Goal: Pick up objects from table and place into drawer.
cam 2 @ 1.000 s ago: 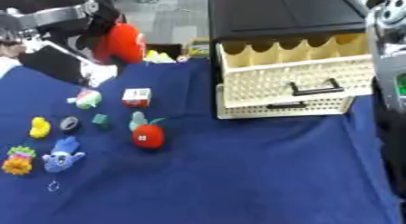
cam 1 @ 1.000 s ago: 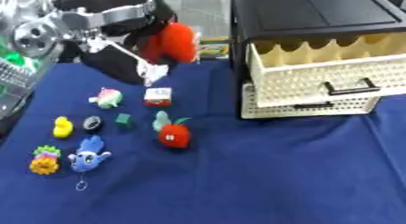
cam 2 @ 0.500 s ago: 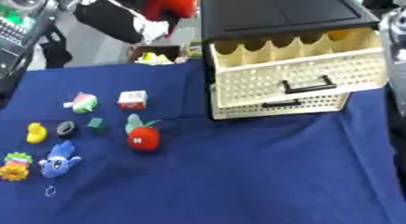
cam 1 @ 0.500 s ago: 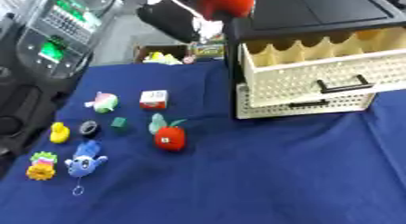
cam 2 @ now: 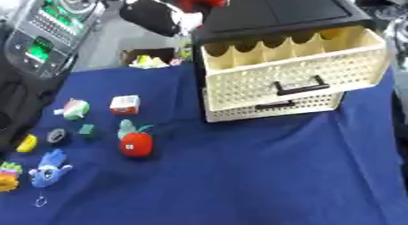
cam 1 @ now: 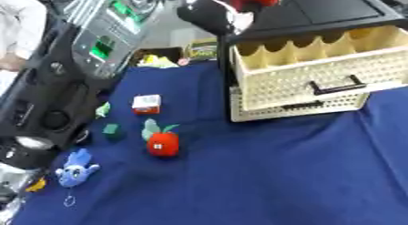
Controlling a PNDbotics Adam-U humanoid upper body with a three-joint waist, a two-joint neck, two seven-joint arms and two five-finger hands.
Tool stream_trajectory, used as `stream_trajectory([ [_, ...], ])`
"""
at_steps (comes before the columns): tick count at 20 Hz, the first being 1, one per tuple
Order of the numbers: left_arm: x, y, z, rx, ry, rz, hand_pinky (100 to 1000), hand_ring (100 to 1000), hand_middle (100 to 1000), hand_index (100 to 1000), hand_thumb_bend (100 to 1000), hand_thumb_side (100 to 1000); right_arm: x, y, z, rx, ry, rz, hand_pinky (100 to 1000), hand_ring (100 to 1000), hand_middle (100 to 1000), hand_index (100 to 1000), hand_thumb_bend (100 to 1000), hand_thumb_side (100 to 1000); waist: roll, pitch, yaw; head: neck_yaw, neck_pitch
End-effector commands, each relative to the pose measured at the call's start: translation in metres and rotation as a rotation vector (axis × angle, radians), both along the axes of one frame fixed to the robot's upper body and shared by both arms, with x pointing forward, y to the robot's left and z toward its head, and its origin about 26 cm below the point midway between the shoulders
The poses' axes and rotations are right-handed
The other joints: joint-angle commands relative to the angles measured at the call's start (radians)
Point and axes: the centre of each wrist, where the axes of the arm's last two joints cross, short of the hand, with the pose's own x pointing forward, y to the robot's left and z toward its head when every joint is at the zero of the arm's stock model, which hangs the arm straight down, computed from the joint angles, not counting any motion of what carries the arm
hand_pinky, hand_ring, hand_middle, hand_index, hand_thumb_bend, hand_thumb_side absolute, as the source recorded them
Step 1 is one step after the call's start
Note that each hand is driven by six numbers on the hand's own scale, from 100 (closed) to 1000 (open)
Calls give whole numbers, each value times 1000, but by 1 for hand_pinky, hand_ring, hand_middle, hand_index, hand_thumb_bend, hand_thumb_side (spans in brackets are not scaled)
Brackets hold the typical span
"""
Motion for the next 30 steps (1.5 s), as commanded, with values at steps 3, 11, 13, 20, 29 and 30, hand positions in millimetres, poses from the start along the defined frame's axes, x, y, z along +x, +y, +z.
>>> stream_trajectory([
  [3,5,-2,8,-38,-52,31,100,227,229,539,100,253,-8,4,12,-5,-47,26,664,615,640,809,100,962,0,-10,-11,9,-33],
  [11,19,-4,-3,-59,-47,81,100,256,252,595,100,248,-11,6,14,-4,-55,41,665,614,639,809,100,962,13,0,-32,18,-60],
  [13,22,-4,-7,-58,-46,94,100,267,263,612,100,247,-11,6,15,-2,-57,43,665,613,639,809,100,962,15,2,-36,20,-63],
  [20,30,-3,-17,-42,-56,131,100,405,405,744,100,245,-13,6,16,-1,-63,51,666,613,639,809,100,962,19,9,-42,23,-65],
  [29,38,-2,-27,-7,-95,169,187,525,544,872,100,332,-14,10,18,0,-73,64,666,614,640,809,100,962,21,16,-50,31,-54],
  [30,38,-2,-27,-3,-98,166,209,545,566,894,100,378,-14,11,18,0,-73,65,666,614,640,809,100,961,22,17,-50,31,-52],
])
